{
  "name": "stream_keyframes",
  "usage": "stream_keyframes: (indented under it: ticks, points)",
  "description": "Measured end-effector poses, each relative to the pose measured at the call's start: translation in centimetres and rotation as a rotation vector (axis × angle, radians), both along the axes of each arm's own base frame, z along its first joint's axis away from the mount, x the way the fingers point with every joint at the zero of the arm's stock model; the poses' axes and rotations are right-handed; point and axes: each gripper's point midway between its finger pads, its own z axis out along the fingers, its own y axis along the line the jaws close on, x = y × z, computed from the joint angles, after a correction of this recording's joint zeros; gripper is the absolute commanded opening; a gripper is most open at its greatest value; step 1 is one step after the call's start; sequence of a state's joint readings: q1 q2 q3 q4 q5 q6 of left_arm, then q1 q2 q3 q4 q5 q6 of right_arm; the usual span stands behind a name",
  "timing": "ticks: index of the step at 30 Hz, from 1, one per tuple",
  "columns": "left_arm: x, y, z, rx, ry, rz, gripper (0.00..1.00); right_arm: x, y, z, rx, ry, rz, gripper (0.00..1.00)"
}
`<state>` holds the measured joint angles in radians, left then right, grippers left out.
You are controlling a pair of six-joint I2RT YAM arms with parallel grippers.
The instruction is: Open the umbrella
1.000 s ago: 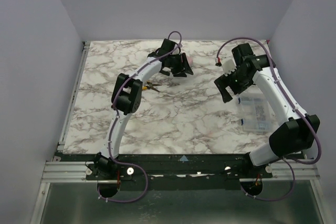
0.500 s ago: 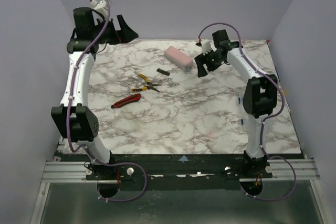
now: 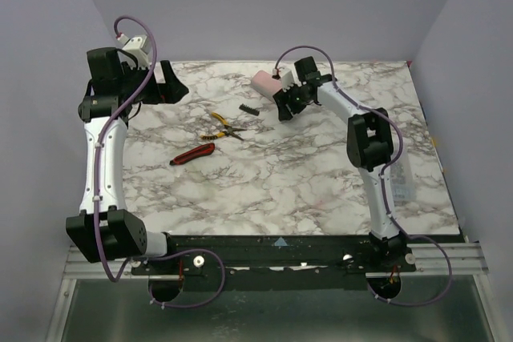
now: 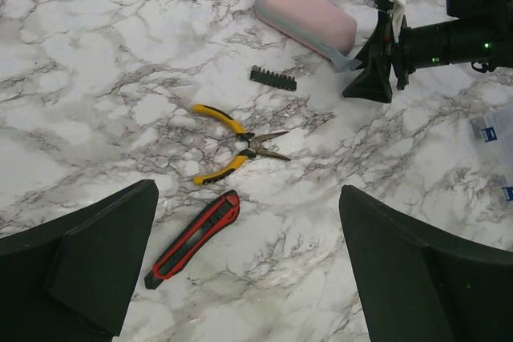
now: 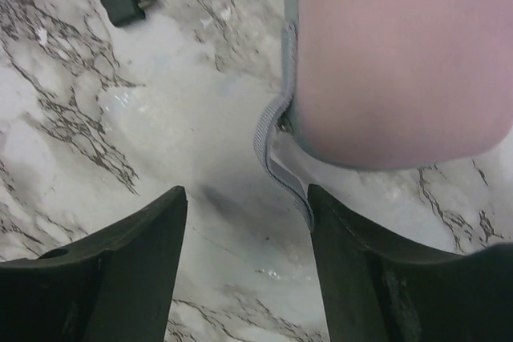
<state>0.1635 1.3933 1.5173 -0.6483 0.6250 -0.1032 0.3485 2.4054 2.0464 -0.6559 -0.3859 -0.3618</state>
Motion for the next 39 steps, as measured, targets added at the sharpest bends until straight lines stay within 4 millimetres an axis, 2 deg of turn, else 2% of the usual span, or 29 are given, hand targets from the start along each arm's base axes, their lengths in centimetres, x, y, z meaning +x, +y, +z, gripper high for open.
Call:
stream_keyframes:
  ticks: [3,5,10,15,17,22,26,28,29,31,33,34,35,37,39]
  points:
    - [-1.0,0.2,0.0,0.021,-0.014,0.011,0.99,0.5,1.2,0.2,0.020,-0.037,0.006,0.52]
    - [-1.3,0.3,0.0,0.031,-0.020,0.018,0.99,0.9,1.5,0.2,0.031,-0.056,-0.001,0.42]
    - [-1.4,0.5,-0.4,0.042,-0.020,0.027,0.99,1.4,1.6,-0.2,0.035,-0.075,-0.013,0.02]
    - [-1.1,0.6,-1.0,0.049,-0.022,0.031,0.99,0.5,0.9,-0.8,0.026,-0.074,-0.004,0.00]
    - [-1.0,0.7,-1.2,0.050,-0.024,0.031,0.99,-1.1,0.4,-0.8,0.017,-0.063,0.005,0.00]
    - [-0.7,0.3,-1.8,0.035,-0.037,0.011,0.99,-7.5,-1.6,-1.0,-0.008,0.035,0.033,0.00]
    - [-0.7,0.0,-3.5,-0.001,0.006,0.011,0.99,-13.0,-2.8,-1.3,-0.034,0.105,0.083,0.00]
    - [-0.5,0.0,-4.1,-0.022,0.040,0.019,0.99,-15.7,-2.7,-1.4,-0.047,0.128,0.130,0.03]
    - [-0.3,0.0,-4.6,-0.030,0.063,0.023,0.99,-16.9,-2.4,-1.4,-0.052,0.135,0.154,0.08]
    - [0.0,-0.1,-5.7,-0.045,0.107,0.027,0.99,-20.3,-1.5,-1.5,-0.061,0.158,0.232,0.22]
    - [0.0,-0.2,-6.6,-0.053,0.139,0.029,0.99,-23.3,-0.4,-1.4,-0.061,0.181,0.316,0.43]
    - [-0.1,-0.3,-7.1,-0.056,0.153,0.028,0.99,-24.4,0.1,-1.3,-0.058,0.197,0.348,0.57]
    - [-0.3,-0.5,-7.4,-0.058,0.163,0.024,0.99,-25.4,0.7,-1.1,-0.051,0.214,0.377,0.62]
    - [-0.5,-1.0,-8.0,-0.066,0.177,0.018,0.99,-26.5,1.4,-0.5,-0.039,0.245,0.412,0.69]
    - [-0.7,-1.3,-8.7,-0.075,0.195,0.014,0.99,-25.9,1.6,0.9,-0.036,0.254,0.409,0.76]
